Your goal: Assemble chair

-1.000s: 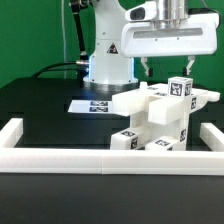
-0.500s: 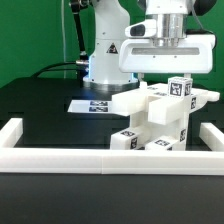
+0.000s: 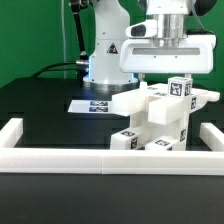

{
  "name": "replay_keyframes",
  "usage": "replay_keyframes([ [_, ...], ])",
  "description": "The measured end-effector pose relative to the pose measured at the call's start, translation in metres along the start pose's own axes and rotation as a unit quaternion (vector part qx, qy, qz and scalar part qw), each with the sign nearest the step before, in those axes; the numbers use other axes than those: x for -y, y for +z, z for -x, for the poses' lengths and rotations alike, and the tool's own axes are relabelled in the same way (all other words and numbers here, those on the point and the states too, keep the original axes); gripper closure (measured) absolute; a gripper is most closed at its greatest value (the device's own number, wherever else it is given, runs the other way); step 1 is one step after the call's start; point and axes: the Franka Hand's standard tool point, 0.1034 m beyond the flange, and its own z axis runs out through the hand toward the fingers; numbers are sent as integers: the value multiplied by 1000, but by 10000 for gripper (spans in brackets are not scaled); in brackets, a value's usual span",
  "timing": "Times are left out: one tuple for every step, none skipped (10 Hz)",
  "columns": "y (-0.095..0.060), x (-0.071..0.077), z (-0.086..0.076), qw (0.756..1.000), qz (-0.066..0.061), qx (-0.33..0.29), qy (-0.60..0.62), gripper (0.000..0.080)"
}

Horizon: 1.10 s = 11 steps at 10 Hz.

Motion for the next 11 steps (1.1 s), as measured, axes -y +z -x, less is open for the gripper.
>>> replay_keyframes([
  [4,-2,1,1000,3,-3,-2,151],
  [10,-1,3,1000,7,-1,-2,151],
  [13,0,4,1000,8,1,-3,151],
  [15,0,4,1000,10,3,-3,151],
  [18,1,3,1000,11,3,-5,151],
  [22,2,5,1000,14,6,-7,151],
  [24,2,7,1000,15,8,-9,151],
  [25,2,9,1000,16,10,-10,151],
  [26,2,10,1000,16,11,-10,151],
  [26,2,10,1000,16,11,-10,151],
  [26,2,10,1000,16,11,-10,151],
])
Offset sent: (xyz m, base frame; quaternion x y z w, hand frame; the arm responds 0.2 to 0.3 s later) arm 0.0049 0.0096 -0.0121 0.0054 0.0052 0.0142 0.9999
